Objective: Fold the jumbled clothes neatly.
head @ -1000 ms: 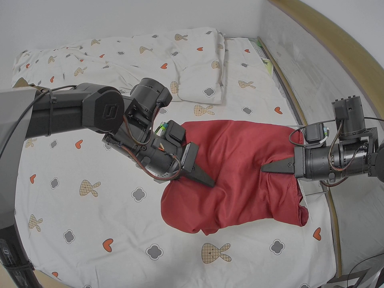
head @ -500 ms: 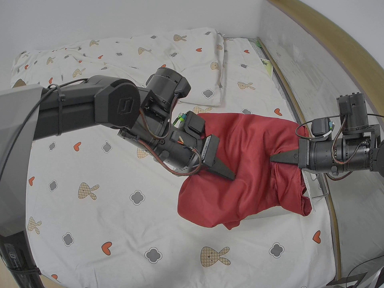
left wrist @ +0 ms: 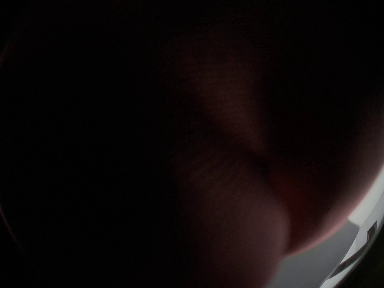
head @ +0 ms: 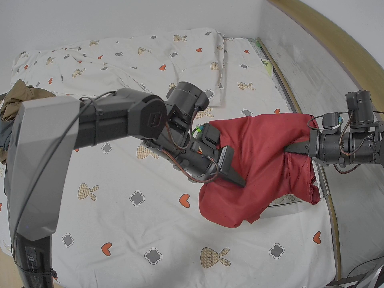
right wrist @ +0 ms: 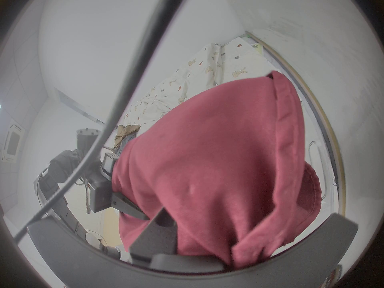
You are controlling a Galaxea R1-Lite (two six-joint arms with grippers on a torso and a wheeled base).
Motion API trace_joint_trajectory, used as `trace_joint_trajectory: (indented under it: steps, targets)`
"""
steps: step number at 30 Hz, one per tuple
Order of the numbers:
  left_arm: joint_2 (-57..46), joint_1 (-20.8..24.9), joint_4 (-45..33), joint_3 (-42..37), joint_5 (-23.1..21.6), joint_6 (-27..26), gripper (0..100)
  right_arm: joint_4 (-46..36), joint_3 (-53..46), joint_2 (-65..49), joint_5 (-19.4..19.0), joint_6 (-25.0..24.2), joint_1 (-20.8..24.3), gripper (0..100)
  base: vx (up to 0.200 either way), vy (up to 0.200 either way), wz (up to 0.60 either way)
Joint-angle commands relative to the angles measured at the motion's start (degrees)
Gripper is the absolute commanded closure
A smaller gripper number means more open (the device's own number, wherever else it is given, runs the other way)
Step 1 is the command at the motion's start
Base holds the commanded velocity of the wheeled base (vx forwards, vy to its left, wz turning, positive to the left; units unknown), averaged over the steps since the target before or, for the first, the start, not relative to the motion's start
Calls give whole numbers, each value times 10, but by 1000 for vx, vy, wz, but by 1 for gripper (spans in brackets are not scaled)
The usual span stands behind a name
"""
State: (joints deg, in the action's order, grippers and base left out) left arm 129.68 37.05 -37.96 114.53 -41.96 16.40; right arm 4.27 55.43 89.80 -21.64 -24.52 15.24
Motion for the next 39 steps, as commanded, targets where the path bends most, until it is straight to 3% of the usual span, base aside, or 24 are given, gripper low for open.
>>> trace_joint_trajectory:
  steps: [1, 15, 21, 28, 39]
  targets:
    - [45, 5, -2, 1, 0, 0, 100, 0, -5, 1, 0, 2, -18, 100, 0, 0, 0]
    - [122, 9, -76, 1, -3, 7, 100, 0, -20, -1, 0, 6, -45, 100, 0, 0, 0]
    - [112, 10, -96, 1, -3, 0, 100, 0, -25, -1, -2, 8, -46, 100, 0, 0, 0]
    - [103, 10, -130, 1, -3, -53, 100, 0, -35, -1, -3, 8, -45, 100, 0, 0, 0]
    - [102, 8, -135, 1, -2, -54, 100, 0, -43, -2, -3, 14, -39, 100, 0, 0, 0]
